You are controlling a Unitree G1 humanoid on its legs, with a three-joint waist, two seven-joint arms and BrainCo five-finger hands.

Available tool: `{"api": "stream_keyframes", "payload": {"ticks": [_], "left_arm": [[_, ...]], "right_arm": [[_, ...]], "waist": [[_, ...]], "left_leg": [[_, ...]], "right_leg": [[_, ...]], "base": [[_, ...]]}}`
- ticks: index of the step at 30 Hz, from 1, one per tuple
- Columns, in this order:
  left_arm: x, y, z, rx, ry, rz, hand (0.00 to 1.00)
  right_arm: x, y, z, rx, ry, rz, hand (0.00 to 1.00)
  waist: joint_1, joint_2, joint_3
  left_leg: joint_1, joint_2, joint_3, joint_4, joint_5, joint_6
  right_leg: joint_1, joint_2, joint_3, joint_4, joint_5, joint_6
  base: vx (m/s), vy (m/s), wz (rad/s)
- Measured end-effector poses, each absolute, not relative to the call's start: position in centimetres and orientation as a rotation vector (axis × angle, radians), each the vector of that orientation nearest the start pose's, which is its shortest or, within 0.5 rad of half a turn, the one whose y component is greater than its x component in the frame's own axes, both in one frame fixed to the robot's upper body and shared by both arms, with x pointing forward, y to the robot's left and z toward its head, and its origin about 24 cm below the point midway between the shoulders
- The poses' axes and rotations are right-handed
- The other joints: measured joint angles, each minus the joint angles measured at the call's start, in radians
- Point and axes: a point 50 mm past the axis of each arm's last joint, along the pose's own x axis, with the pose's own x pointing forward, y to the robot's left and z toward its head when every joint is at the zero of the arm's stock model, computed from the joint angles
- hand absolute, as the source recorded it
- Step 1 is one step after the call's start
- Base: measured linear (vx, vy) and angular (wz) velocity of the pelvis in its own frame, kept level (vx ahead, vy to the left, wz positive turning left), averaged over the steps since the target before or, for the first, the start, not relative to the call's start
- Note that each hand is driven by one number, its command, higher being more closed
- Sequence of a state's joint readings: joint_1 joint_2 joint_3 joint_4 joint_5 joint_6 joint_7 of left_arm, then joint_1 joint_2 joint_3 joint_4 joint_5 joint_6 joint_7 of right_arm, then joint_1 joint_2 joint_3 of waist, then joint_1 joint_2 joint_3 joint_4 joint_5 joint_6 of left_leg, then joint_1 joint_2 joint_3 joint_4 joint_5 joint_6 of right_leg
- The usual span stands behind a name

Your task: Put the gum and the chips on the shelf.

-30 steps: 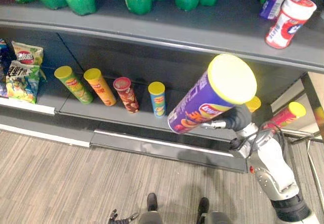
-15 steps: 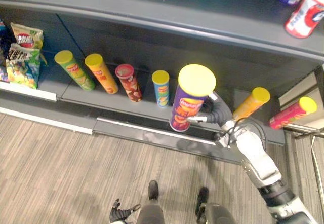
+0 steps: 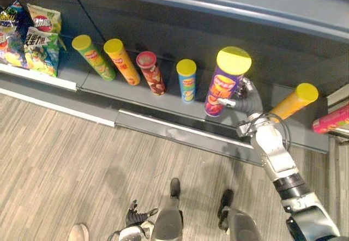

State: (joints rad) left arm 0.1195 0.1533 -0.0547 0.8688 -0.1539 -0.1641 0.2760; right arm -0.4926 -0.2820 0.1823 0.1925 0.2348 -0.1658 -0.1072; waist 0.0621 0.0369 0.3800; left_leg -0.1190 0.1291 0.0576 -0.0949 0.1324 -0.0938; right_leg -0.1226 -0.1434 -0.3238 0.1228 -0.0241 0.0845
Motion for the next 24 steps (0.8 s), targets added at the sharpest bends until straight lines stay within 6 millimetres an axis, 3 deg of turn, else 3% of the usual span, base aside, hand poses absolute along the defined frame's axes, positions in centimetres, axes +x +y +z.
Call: {"api": "stream_keyframes", "payload": {"ticks": [8, 15, 24], "left_arm": [[13.8, 20.7, -12.7, 0.143, 0.763, 0.354, 0.00], [14.3, 20.3, -12.6, 0.144, 0.748, 0.334, 0.00], [15.4, 19.4, -12.2, 0.190, 0.713, 0.288, 0.00]], "right_arm": [[34.7, -16.1, 15.6, -0.023, -0.439, -0.109, 1.00], [35.6, -16.7, 16.9, 0.000, -0.472, -0.193, 1.00], [37.1, -18.9, 17.8, 0.011, -0.454, -0.339, 1.00]], "waist": [[0.020, 0.031, 0.038], [0.026, 0.053, 0.059], [0.036, 0.086, 0.088]], "left_leg": [[-0.027, -0.010, -0.011, 0.000, 0.018, 0.005], [-0.045, -0.021, -0.016, 0.000, 0.023, 0.010], [-0.091, -0.037, -0.017, 0.000, 0.042, 0.022]], "right_leg": [[-0.030, -0.015, -0.009, 0.024, -0.001, 0.000], [-0.060, -0.032, -0.011, 0.054, -0.005, 0.003], [-0.119, -0.053, -0.008, 0.082, -0.002, 0.006]], "base": [[-0.01, 0.011, 0.04], [-0.01, 0.009, 0.02], [0.00, 0.002, 0.01]]}}
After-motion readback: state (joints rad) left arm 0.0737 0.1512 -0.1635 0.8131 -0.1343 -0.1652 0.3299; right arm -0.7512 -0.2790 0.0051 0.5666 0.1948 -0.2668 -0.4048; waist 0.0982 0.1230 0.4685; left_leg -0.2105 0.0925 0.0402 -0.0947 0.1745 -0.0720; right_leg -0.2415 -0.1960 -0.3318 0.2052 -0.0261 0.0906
